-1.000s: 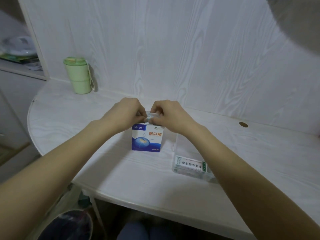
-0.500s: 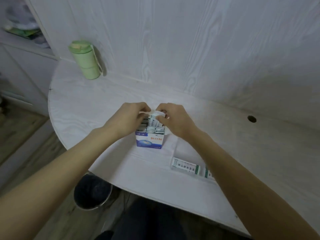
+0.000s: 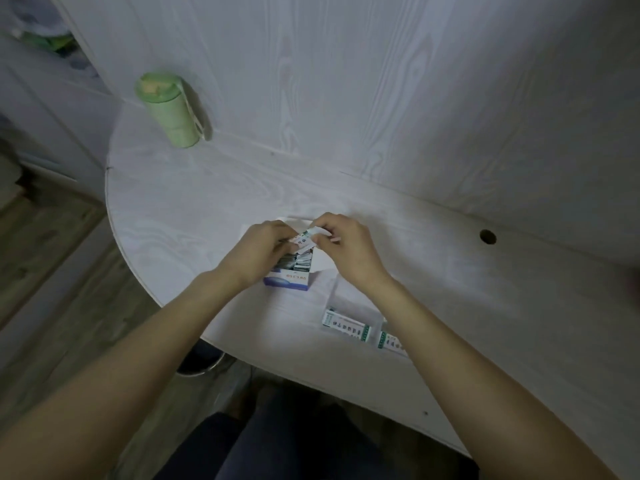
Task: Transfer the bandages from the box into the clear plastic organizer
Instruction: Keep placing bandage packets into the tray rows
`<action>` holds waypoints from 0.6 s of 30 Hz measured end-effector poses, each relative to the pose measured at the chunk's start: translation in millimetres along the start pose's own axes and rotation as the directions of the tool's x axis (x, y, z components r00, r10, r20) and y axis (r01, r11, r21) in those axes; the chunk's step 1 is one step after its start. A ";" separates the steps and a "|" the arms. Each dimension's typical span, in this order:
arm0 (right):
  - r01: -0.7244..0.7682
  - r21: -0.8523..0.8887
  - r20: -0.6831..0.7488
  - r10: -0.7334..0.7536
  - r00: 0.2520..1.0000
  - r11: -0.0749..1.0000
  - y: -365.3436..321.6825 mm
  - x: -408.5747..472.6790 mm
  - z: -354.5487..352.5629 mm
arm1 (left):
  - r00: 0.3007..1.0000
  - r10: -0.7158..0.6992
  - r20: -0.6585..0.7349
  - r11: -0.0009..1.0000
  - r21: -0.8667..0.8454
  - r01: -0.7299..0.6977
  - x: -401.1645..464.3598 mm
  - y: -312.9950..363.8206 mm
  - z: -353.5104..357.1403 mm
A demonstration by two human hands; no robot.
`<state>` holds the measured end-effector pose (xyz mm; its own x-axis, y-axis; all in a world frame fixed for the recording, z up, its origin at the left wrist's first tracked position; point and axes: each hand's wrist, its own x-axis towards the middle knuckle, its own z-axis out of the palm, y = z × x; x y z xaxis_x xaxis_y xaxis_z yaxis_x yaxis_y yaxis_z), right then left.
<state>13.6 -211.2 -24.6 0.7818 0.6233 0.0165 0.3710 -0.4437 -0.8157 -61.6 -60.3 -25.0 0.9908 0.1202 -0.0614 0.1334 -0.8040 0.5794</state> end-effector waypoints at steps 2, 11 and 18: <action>0.001 -0.002 0.041 -0.001 0.999 1.000 2.2 0.9 -0.5 | 1.000 -0.001 -0.026 0.999 0.033 0.002 -1.6 -0.7 1.7; -0.015 -0.004 0.011 0.015 1.000 1.000 -1.5 0.5 -3.8 | 0.995 -0.053 -0.089 0.998 0.015 0.054 -3.0 16.0 0.3; -0.071 0.121 -0.066 0.079 0.995 0.990 -7.2 2.4 -23.1 | 1.000 -0.025 0.001 0.994 0.110 0.025 7.6 32.7 -11.6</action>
<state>24.4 -221.3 -5.4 0.8403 0.5421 -0.0098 0.2516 -0.4058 -0.8786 -49.9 -78.9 2.8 0.9872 0.1400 -0.0765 0.1595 -0.8599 0.4850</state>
